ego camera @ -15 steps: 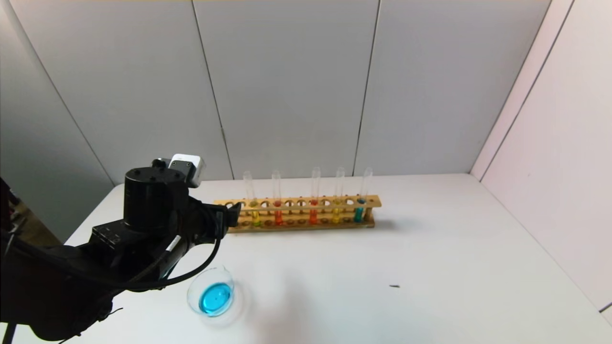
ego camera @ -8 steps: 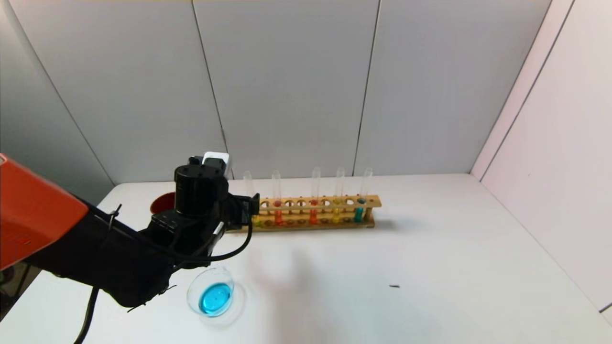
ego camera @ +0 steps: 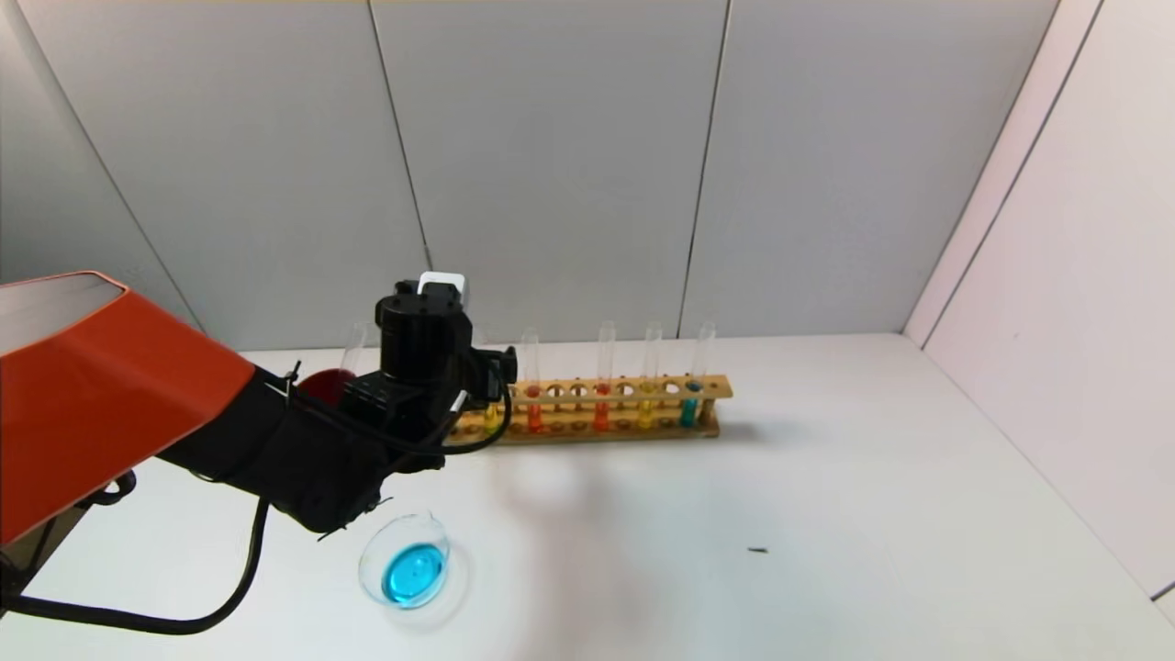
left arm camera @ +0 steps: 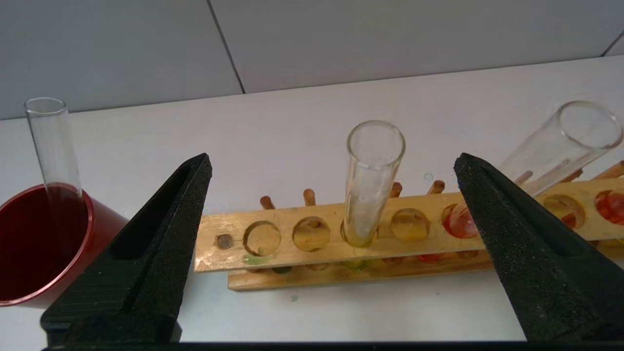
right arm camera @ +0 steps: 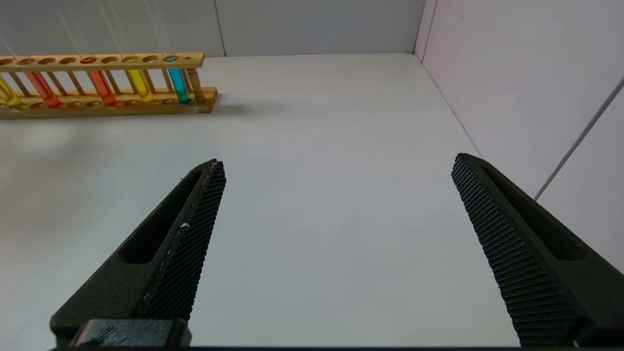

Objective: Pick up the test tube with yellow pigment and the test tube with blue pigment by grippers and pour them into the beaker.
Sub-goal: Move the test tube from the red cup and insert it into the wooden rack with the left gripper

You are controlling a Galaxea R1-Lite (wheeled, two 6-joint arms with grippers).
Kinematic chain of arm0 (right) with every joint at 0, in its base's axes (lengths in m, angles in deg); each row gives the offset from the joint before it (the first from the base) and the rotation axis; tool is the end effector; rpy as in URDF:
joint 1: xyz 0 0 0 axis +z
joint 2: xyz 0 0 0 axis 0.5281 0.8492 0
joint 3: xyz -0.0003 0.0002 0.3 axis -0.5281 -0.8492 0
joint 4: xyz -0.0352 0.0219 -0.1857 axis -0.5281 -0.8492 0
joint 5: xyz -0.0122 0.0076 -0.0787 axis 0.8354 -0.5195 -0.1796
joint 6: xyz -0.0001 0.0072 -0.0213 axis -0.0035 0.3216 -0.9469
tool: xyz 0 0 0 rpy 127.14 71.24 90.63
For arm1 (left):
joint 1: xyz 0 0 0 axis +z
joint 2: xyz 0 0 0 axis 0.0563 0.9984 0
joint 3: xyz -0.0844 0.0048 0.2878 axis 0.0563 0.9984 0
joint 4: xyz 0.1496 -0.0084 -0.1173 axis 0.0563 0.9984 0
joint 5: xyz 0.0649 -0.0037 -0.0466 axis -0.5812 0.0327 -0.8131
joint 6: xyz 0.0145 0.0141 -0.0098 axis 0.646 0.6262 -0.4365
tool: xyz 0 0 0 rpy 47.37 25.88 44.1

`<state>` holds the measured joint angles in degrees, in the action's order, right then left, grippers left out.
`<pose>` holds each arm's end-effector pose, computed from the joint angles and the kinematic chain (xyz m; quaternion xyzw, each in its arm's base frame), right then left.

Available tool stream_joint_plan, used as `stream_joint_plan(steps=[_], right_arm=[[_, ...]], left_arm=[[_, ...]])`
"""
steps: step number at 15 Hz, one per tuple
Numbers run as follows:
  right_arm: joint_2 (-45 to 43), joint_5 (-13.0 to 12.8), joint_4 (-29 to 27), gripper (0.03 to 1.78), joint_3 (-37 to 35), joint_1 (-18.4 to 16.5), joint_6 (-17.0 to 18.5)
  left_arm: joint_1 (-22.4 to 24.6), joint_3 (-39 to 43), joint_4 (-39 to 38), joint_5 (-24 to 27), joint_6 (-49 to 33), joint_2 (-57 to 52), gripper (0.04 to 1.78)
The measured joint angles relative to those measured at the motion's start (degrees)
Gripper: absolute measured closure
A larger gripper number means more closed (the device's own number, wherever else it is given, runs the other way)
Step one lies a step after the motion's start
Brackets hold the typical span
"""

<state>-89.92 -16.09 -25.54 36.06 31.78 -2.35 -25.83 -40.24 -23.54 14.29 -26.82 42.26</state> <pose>-0.0229 -0.0001 0.0758 0.0074 -0.0009 -0.0039 1.0000 0.3315 -0.1724 0.1230 0.0162 0.1087 -0.0122 0.9939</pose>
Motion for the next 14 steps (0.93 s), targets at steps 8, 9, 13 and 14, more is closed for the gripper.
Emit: stream_joint_plan(steps=[8, 9, 13, 14], right_arm=[[0.00, 0.00, 0.00, 0.11, 0.00, 0.00, -0.01], [0.00, 0.02, 0.00, 0.11, 0.00, 0.00, 0.00], [0.00, 0.02, 0.00, 0.11, 0.00, 0.00, 0.00], [0.00, 0.00, 0.00, 0.11, 0.00, 0.00, 0.00]], left_arm=[[1.05, -6.08, 0.00, 0.15, -0.17, 4.83, 0.07], [1.22, -6.75, -0.02, 0.12, -0.06, 5.39, 0.07], [1.46, -7.49, -0.30, 0.17, -0.28, 6.66, 0.07], [1.49, -7.39, -0.56, 0.15, -0.38, 6.75, 0.07]])
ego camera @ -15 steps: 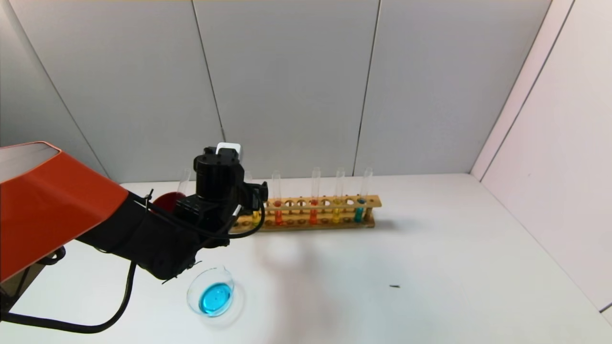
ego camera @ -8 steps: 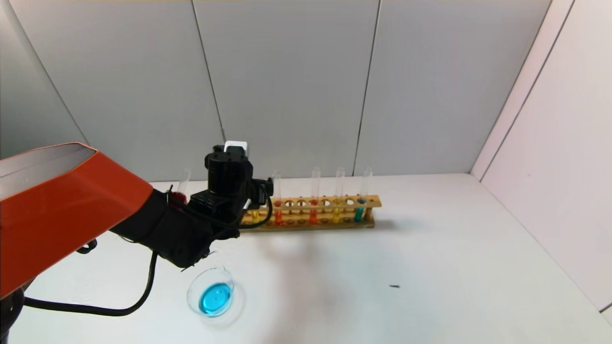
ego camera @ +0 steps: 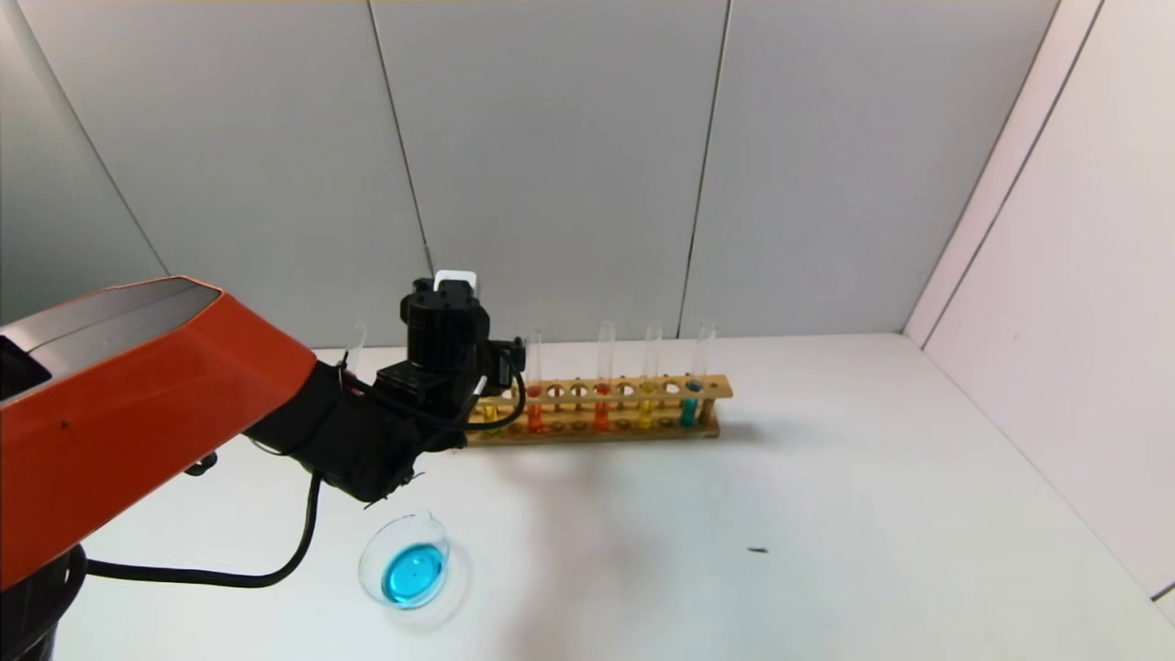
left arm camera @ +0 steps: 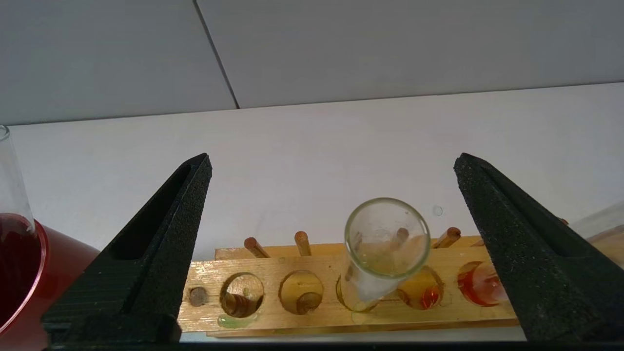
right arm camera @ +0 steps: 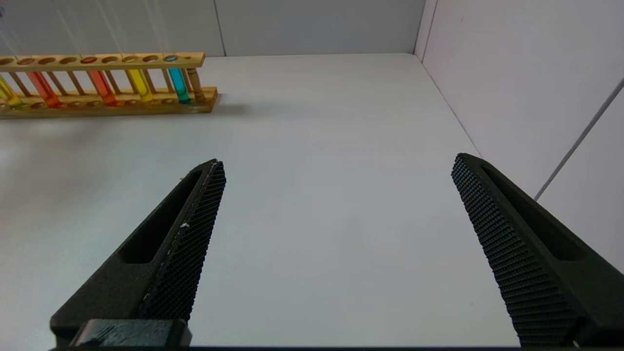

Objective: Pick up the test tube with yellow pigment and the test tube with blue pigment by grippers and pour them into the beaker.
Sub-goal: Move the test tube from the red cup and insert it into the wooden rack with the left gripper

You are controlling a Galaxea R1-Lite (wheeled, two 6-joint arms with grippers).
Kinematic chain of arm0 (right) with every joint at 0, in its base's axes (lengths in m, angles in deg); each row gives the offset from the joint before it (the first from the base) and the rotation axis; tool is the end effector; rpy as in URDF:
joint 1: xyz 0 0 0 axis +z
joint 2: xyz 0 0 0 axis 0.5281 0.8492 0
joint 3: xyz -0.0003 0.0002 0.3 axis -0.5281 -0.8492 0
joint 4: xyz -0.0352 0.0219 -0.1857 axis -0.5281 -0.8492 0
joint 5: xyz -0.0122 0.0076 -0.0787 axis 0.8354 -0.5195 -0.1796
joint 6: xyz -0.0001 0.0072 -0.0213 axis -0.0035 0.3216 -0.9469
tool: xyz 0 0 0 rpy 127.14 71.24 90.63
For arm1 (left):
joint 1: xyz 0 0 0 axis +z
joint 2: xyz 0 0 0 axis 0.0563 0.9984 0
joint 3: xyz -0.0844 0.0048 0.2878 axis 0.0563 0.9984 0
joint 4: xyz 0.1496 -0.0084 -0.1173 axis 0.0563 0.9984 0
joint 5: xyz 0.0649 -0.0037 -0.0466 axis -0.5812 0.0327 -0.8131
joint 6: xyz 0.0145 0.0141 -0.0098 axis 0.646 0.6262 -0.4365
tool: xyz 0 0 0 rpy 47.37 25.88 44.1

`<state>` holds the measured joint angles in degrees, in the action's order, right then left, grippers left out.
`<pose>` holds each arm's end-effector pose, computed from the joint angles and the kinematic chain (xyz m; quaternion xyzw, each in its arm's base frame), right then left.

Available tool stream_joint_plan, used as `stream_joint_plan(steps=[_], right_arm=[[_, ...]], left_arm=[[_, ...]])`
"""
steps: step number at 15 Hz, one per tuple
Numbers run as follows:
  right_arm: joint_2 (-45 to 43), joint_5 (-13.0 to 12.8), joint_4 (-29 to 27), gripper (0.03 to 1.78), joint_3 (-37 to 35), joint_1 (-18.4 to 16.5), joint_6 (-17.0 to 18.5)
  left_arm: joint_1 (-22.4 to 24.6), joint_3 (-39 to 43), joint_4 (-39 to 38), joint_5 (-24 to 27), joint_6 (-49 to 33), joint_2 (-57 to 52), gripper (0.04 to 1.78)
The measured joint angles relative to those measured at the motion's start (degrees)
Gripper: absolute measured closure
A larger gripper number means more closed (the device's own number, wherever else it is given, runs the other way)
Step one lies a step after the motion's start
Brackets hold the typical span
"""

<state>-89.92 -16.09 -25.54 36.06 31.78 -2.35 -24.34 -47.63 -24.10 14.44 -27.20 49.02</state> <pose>-0.0229 -0.0001 0.0758 0.0074 -0.0009 -0.0039 1.0000 0.3649 -0.1789 0.1093 0.0066 0.0998 -0.0006 0.9950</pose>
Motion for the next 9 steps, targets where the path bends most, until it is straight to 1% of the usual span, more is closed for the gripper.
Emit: stream_joint_plan(steps=[2, 4, 6, 9], right_arm=[[0.00, 0.00, 0.00, 0.11, 0.00, 0.00, 0.00], [0.00, 0.00, 0.00, 0.11, 0.00, 0.00, 0.00], [0.00, 0.00, 0.00, 0.11, 0.00, 0.00, 0.02], [0.00, 0.00, 0.00, 0.11, -0.02, 0.00, 0.02]], left_arm=[[-0.02, 0.52, -0.11, -0.06, 0.02, 0.06, 0.14], [-0.09, 0.89, -0.21, -0.11, -0.01, 0.15, 0.33], [-0.27, 1.00, -0.29, -0.09, -0.04, 0.21, 0.60], [-0.46, 1.63, -1.12, -0.22, -0.06, 0.28, 1.16]])
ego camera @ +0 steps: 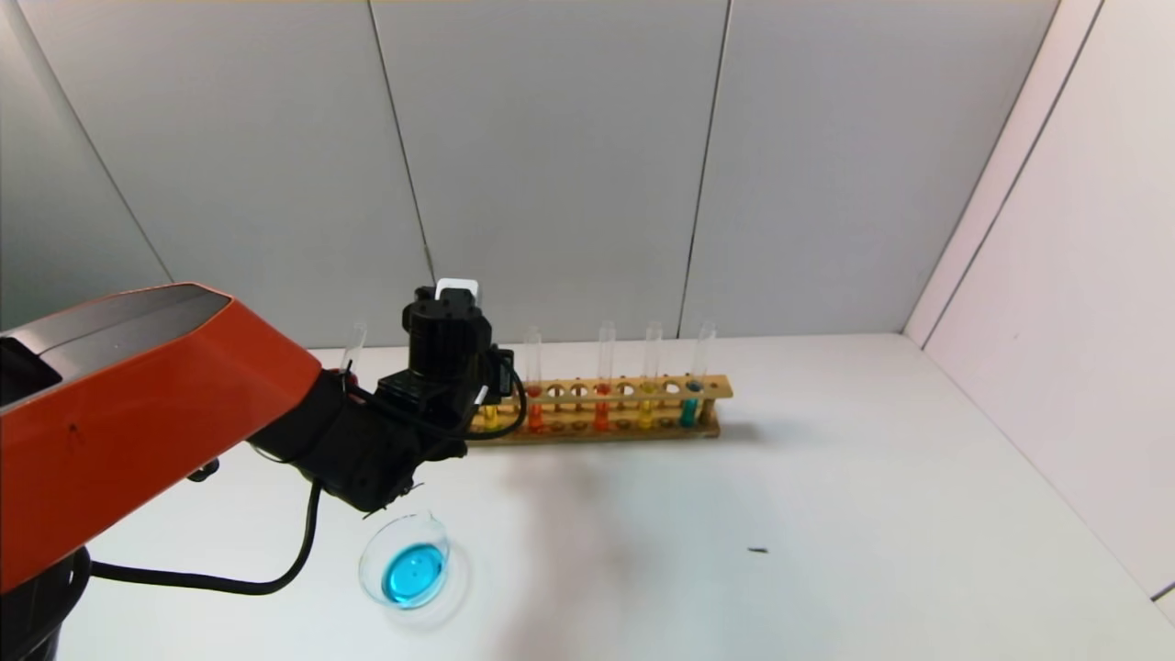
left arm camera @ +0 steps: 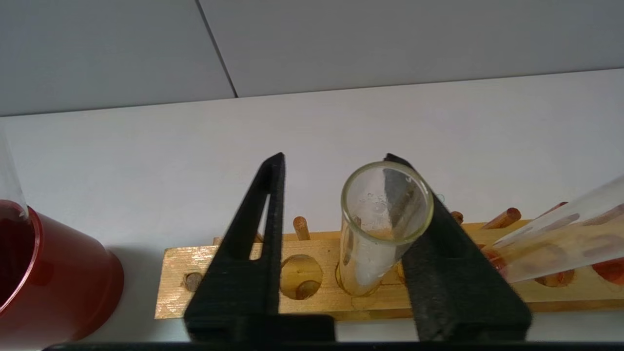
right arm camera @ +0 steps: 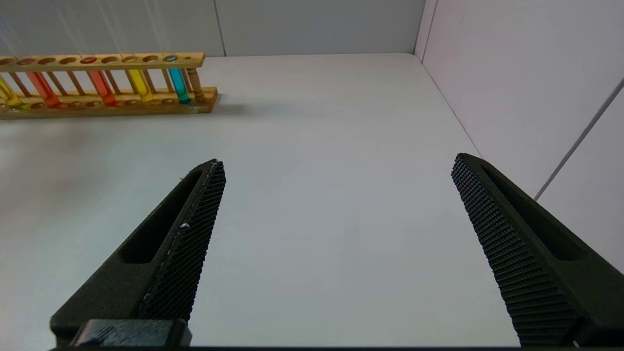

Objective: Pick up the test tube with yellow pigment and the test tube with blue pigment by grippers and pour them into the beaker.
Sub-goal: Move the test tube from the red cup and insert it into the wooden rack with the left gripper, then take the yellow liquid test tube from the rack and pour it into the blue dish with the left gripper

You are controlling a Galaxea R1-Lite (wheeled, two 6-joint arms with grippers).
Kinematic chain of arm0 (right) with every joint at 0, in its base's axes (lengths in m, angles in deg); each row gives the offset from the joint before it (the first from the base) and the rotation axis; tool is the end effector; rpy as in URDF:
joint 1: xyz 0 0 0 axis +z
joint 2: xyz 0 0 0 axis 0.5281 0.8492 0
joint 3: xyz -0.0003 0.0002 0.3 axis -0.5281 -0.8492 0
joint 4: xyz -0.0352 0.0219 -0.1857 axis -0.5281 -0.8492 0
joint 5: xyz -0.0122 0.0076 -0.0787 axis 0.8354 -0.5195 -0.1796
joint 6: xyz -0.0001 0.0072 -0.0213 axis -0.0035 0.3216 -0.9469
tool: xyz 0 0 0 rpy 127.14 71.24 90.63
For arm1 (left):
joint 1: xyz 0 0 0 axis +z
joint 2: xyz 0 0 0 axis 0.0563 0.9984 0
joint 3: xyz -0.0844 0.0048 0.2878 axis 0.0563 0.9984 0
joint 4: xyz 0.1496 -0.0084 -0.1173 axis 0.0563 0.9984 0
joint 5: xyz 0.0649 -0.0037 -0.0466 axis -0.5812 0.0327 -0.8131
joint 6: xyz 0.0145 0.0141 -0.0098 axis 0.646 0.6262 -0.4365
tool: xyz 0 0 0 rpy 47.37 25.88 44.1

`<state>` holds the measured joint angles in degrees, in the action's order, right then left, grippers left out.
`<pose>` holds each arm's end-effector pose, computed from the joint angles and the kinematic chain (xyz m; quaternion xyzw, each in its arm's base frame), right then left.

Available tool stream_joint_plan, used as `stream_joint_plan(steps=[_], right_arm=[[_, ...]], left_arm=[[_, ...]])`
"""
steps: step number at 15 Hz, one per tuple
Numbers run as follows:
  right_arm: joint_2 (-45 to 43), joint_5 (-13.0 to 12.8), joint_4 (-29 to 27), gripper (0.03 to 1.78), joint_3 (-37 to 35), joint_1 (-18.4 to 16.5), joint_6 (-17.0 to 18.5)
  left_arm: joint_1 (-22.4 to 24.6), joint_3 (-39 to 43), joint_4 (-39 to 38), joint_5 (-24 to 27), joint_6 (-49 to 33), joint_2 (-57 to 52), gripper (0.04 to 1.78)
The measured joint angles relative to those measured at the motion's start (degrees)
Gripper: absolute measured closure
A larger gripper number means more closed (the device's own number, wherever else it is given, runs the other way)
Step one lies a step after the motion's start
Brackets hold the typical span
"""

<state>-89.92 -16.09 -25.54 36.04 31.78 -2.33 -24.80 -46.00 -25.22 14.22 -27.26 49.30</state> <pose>-0.0229 -0.0001 0.0757 0.0076 -0.0007 -0.0039 1.0000 0.3606 -0.1802 0.1023 0.0098 0.1057 -0.0024 0.9943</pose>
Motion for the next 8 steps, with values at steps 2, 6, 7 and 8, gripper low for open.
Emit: stream_joint_plan(steps=[2, 6, 7, 8], right_arm=[[0.00, 0.00, 0.00, 0.11, 0.00, 0.00, -0.04], [0.00, 0.02, 0.00, 0.11, 0.00, 0.00, -0.02], [0.00, 0.00, 0.00, 0.11, 0.00, 0.00, 0.00], [0.00, 0.00, 0.00, 0.11, 0.00, 0.00, 0.00]], left_arm=[[-0.57, 1.10, -1.40, 0.02, 0.06, 0.20, 1.45], [-1.63, 3.11, -3.34, -0.04, 0.17, 0.33, 1.49], [-1.71, 3.25, -3.34, -0.04, 0.16, 0.30, 1.49], [-1.73, 3.41, -3.30, -0.06, 0.22, 0.26, 1.49]])
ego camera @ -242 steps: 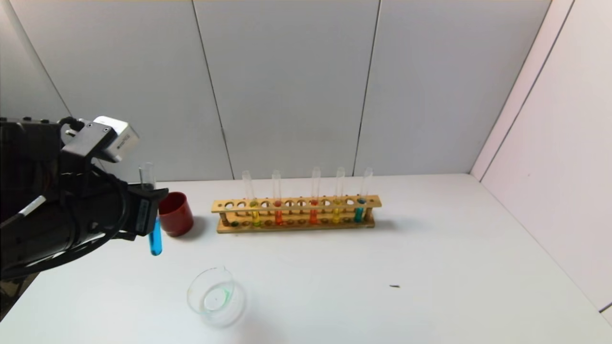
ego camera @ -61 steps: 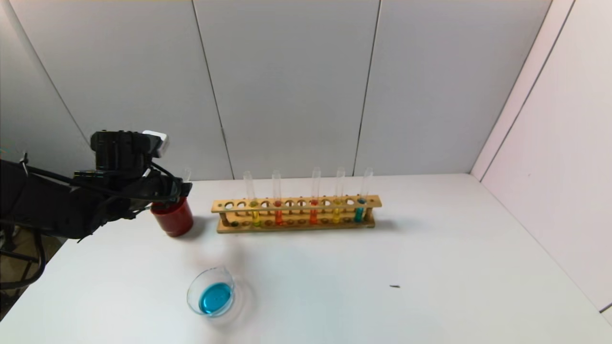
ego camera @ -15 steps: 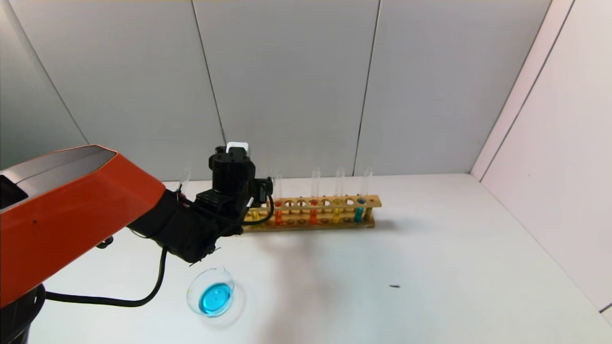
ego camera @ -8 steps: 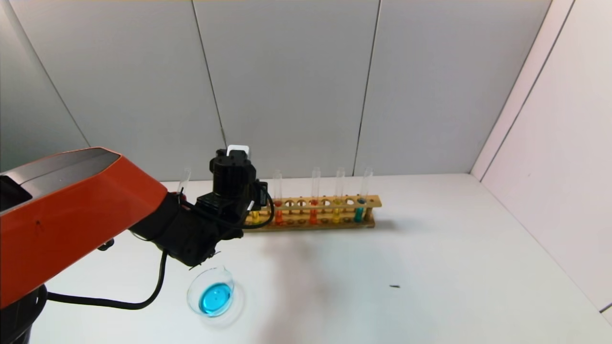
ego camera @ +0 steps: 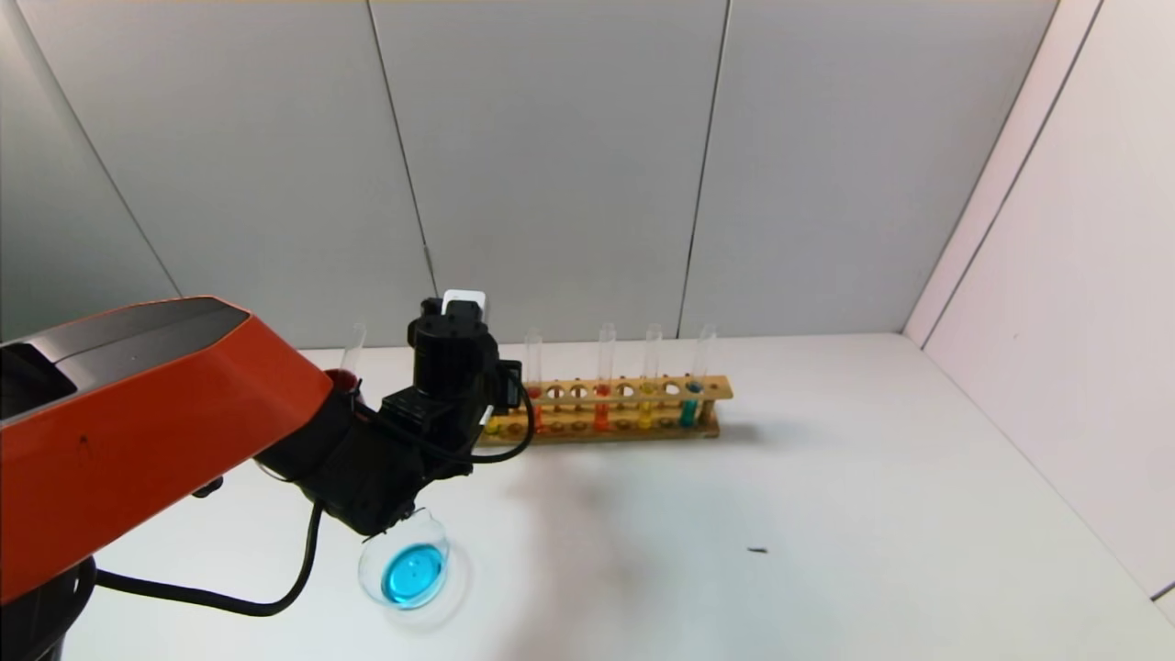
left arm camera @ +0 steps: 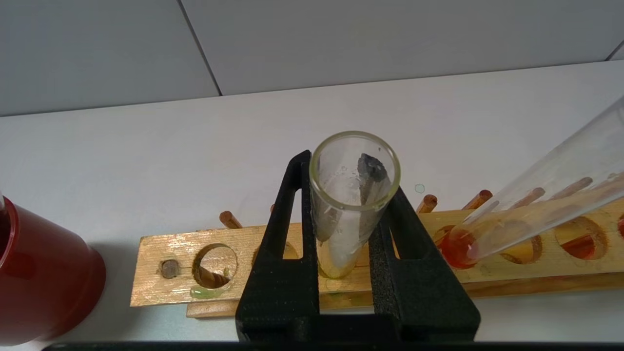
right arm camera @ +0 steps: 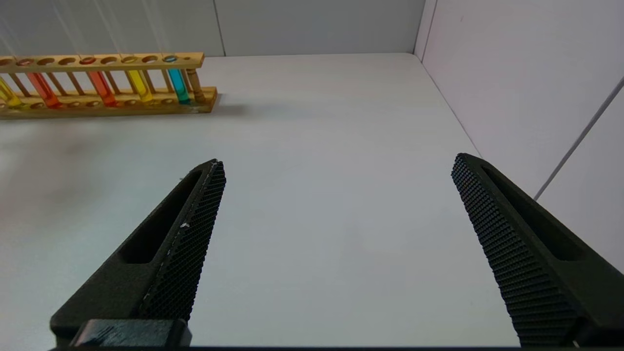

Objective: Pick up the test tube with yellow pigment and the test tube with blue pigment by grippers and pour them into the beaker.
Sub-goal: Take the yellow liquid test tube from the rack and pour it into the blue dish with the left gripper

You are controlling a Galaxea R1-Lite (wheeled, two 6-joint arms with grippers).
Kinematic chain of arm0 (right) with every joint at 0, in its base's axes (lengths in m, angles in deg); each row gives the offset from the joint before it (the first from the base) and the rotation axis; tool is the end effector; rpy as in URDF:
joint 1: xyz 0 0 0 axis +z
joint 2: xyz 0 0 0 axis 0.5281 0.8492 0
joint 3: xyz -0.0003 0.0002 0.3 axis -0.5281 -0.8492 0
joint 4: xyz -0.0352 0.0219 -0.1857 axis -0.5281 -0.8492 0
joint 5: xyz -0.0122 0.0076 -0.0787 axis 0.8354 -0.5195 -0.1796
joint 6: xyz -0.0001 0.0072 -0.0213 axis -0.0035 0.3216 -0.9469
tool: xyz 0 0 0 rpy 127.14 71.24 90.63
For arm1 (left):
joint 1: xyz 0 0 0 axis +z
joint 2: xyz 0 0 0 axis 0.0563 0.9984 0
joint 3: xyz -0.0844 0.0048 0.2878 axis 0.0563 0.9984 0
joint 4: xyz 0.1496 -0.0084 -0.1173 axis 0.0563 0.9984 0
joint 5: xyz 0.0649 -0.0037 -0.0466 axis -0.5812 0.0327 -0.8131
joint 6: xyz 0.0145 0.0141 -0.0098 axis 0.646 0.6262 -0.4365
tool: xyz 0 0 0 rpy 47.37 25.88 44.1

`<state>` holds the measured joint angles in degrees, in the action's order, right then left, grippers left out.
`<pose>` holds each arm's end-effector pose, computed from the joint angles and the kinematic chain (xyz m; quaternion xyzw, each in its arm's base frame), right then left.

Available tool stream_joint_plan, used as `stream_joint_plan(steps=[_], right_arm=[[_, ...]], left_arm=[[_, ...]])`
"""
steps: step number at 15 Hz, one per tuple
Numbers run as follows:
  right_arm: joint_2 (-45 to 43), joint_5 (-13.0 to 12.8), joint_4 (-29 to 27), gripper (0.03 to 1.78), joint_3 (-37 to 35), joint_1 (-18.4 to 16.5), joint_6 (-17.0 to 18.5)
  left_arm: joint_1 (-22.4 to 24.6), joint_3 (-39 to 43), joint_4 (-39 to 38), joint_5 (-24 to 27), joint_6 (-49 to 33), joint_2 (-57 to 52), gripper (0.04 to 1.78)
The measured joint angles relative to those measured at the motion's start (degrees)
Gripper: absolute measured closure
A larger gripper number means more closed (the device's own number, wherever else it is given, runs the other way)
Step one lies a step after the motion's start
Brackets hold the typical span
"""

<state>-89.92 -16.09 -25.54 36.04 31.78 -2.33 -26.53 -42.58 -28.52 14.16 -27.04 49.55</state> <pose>-0.0229 -0.0001 0.0757 0.0076 -0.0007 -0.0039 1.0000 0.3486 -0.1874 0.0921 0.0149 0.1082 -0.0169 0.9939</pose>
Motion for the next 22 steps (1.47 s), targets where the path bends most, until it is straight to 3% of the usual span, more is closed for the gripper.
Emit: stream_joint_plan(steps=[6, 22], right_arm=[[0.00, -0.02, 0.00, 0.11, 0.00, 0.00, -0.02], [0.00, 0.02, 0.00, 0.11, 0.02, 0.00, 0.00]], left_arm=[[0.02, 0.00, 0.82, -0.05, 0.30, -0.85, 1.49], [0.73, -8.01, 12.59, -1.54, 0.39, -8.28, 1.49]])
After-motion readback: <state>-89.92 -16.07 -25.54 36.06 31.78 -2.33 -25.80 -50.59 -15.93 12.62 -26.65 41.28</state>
